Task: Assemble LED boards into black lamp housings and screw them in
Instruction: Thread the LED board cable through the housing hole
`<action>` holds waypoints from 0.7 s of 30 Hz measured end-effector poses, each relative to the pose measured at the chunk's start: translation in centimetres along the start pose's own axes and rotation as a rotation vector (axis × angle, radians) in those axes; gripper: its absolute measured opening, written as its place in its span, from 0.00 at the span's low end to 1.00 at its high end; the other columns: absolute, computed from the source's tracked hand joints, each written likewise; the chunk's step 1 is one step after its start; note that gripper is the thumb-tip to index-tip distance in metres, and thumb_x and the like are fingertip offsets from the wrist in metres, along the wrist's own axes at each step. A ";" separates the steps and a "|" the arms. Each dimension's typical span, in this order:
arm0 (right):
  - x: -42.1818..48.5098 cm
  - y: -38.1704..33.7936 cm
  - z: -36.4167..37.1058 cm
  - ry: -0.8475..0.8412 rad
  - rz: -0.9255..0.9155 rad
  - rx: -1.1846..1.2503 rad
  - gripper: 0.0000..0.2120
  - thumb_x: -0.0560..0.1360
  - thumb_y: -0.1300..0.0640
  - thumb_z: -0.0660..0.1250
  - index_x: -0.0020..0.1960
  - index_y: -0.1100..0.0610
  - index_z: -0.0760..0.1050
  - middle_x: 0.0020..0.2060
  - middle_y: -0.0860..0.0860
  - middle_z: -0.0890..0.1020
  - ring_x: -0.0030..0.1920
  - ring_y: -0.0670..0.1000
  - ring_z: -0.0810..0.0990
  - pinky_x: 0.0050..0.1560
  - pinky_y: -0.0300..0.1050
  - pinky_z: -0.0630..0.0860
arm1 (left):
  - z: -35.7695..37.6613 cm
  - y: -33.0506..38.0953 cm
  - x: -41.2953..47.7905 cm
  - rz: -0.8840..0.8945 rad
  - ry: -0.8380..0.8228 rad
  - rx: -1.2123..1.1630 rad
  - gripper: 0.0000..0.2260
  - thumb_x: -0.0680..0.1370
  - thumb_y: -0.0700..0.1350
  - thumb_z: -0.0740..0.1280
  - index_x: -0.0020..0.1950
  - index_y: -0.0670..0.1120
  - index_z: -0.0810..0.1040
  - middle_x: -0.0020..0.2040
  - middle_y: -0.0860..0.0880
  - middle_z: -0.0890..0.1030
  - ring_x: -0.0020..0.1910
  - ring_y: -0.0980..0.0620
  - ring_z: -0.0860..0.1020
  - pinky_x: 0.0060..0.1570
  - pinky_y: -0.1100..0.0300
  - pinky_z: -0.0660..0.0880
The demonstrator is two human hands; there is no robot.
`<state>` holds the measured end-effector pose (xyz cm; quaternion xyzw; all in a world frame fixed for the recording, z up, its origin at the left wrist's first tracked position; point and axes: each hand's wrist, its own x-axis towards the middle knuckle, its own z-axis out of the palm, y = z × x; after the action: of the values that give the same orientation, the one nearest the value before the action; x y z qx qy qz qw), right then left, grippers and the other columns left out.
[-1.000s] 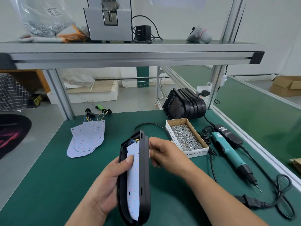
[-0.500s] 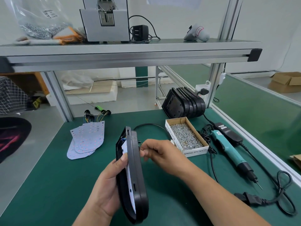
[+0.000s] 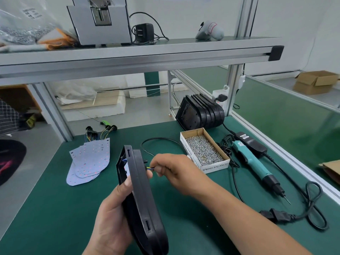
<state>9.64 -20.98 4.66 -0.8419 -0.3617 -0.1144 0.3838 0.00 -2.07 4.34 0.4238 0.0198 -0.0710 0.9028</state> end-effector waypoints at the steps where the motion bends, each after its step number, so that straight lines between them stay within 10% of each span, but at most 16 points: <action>1: 0.0 0.1 0.1 0.003 -0.003 -0.002 0.18 0.76 0.72 0.64 0.52 0.49 0.77 0.39 0.37 0.76 0.42 0.44 0.77 0.43 0.41 0.75 | -0.3 -0.1 0.3 -0.005 -0.053 -0.044 0.23 0.62 0.53 0.87 0.54 0.45 0.90 0.52 0.47 0.86 0.37 0.54 0.84 0.35 0.61 0.81; 8: 0.1 0.5 0.2 0.003 -0.004 0.001 0.18 0.78 0.72 0.65 0.53 0.48 0.76 0.40 0.39 0.77 0.41 0.46 0.78 0.43 0.44 0.77 | 0.0 0.2 0.3 -0.048 -0.013 -0.066 0.35 0.49 0.52 0.91 0.53 0.42 0.89 0.50 0.43 0.86 0.35 0.49 0.85 0.33 0.58 0.82; 13: -0.2 0.7 -0.2 -0.012 0.031 -0.022 0.18 0.79 0.71 0.65 0.52 0.47 0.75 0.40 0.38 0.77 0.42 0.44 0.77 0.43 0.38 0.73 | -0.2 0.6 0.2 -0.072 -0.011 0.021 0.10 0.73 0.50 0.80 0.50 0.46 0.90 0.53 0.45 0.87 0.38 0.53 0.85 0.34 0.62 0.81; 16: -0.4 0.8 -0.4 -0.016 0.058 0.017 0.15 0.80 0.70 0.64 0.52 0.49 0.77 0.40 0.40 0.78 0.42 0.45 0.78 0.43 0.37 0.72 | 0.0 0.7 0.3 -0.078 -0.067 0.017 0.32 0.58 0.53 0.89 0.59 0.44 0.88 0.65 0.40 0.84 0.41 0.55 0.84 0.36 0.62 0.81; 21: -0.4 0.6 -0.6 0.000 0.040 0.068 0.04 0.85 0.58 0.64 0.53 0.52 0.77 0.40 0.44 0.77 0.42 0.48 0.76 0.44 0.47 0.75 | 0.2 0.7 0.5 -0.078 -0.078 -0.058 0.36 0.53 0.51 0.90 0.59 0.44 0.88 0.65 0.42 0.84 0.41 0.56 0.84 0.35 0.63 0.81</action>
<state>9.82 -21.85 4.59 -0.8353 -0.3486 -0.0942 0.4145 0.57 -1.82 4.91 0.3933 0.0033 -0.1222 0.9112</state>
